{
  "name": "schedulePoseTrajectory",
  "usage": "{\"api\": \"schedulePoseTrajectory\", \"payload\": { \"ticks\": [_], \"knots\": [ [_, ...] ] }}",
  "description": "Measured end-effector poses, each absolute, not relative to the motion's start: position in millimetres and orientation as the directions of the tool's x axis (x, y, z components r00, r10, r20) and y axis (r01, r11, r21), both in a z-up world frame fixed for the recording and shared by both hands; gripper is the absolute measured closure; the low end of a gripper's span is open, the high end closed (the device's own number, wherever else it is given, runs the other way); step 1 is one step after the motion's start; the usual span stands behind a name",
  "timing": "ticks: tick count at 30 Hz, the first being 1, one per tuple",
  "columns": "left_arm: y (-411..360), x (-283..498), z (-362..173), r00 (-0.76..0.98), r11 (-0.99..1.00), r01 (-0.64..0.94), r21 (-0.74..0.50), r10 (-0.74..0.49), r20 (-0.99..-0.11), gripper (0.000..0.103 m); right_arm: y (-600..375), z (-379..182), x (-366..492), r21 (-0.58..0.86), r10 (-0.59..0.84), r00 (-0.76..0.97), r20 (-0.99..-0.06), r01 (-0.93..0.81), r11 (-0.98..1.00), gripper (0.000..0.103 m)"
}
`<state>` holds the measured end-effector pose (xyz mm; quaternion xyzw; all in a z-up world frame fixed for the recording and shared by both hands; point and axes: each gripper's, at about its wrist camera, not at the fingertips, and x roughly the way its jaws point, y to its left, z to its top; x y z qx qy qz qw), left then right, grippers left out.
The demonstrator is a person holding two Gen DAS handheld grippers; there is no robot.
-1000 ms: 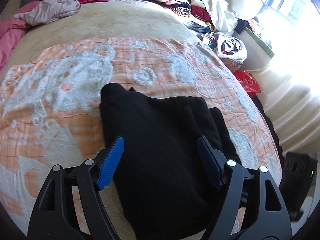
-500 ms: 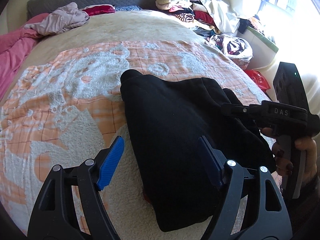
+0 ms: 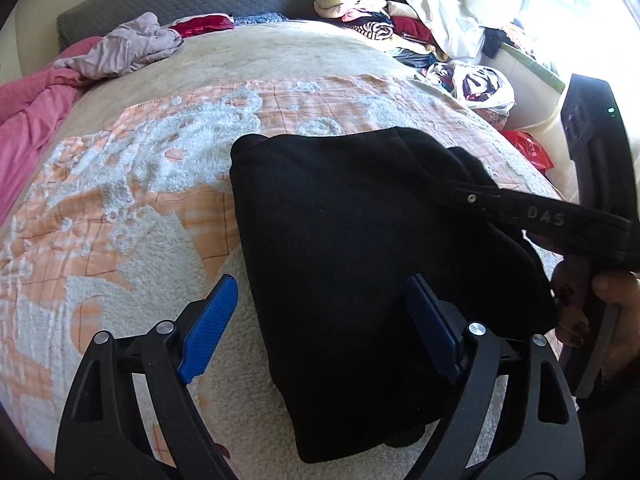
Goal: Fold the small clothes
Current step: 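Lower the doubled shirt onto the blanket and press it flat with both tools, then open both tools and withdraw them from the folded shirt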
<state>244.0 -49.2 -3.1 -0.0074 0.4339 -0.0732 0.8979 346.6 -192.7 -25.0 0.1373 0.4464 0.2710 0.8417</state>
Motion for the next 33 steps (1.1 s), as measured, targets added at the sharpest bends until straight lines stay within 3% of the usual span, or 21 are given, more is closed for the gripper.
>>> {"api": "schedulePoseTrajectory", "payload": {
  "ticks": [4, 6, 10, 11, 15, 17, 18, 19, 23, 25, 26, 29, 33],
  "knots": [
    [-53.8, 243.0, -7.3, 0.604, 0.988, 0.132, -0.084, -0.147, -0.783, 0.025, -201.8, -35.0, 353.4, 0.509, 0.586, 0.437, -0.682, -0.292, 0.81, 0.078],
    [-54.7, 241.9, -8.3, 0.6, 0.987, 0.133, -0.089, -0.152, -0.786, 0.025, -204.2, -32.0, 349.0, 0.486, 0.566, 0.44, -0.697, -0.291, 0.824, 0.068],
    [-53.6, 238.8, -12.3, 0.588, 0.985, 0.134, -0.112, -0.17, -0.791, 0.025, -211.4, -25.7, 337.7, 0.516, 0.592, 0.416, -0.69, -0.291, 0.806, 0.061],
    [-53.0, 237.8, -12.9, 0.586, 0.984, 0.134, -0.12, -0.176, -0.791, 0.025, -214.6, -25.6, 333.9, 0.539, 0.61, 0.406, -0.68, -0.287, 0.792, 0.053],
    [-52.8, 231.2, -16.1, 0.578, 0.981, 0.131, -0.142, -0.191, -0.793, 0.025, -218.9, -26.8, 316.0, 0.581, 0.645, 0.362, -0.673, -0.281, 0.764, 0.045],
    [-55.0, 228.2, -17.0, 0.576, 0.982, 0.131, -0.137, -0.188, -0.796, 0.025, -217.6, -28.1, 307.8, 0.55, 0.619, 0.359, -0.698, -0.285, 0.785, 0.047],
    [-56.2, 226.3, -17.4, 0.575, 0.982, 0.132, -0.135, -0.187, -0.797, 0.025, -215.3, -27.2, 304.0, 0.521, 0.602, 0.356, -0.715, -0.304, 0.798, 0.067],
    [-56.6, 226.0, -16.7, 0.573, 0.981, 0.134, -0.138, -0.191, -0.797, 0.025, -214.4, -24.4, 301.1, 0.515, 0.606, 0.355, -0.711, -0.324, 0.794, 0.081],
    [-58.6, 220.4, -14.4, 0.575, 0.98, 0.132, -0.149, -0.198, -0.793, 0.025, -226.4, -11.2, 294.0, 0.479, 0.564, 0.447, -0.694, -0.298, 0.826, 0.091],
    [-60.0, 218.7, -14.5, 0.574, 0.981, 0.132, -0.144, -0.194, -0.795, 0.025, -227.0, -14.5, 292.8, 0.349, 0.437, 0.498, -0.749, -0.264, 0.899, 0.095],
    [-61.1, 218.1, -15.2, 0.574, 0.982, 0.128, -0.138, -0.187, -0.798, 0.024, -226.1, -20.6, 293.6, 0.275, 0.367, 0.501, -0.784, -0.25, 0.928, 0.096],
    [-62.6, 215.8, -15.9, 0.575, 0.983, 0.124, -0.133, -0.18, -0.798, 0.025, -236.9, -31.3, 296.3, 0.355, 0.411, 0.461, -0.786, -0.207, 0.912, 0.094],
    [-60.9, 213.6, -13.6, 0.574, 0.982, 0.117, -0.147, -0.187, -0.797, 0.025, -239.9, -12.5, 282.7, 0.352, 0.42, 0.52, -0.744, -0.23, 0.907, 0.074]
  ]
}}
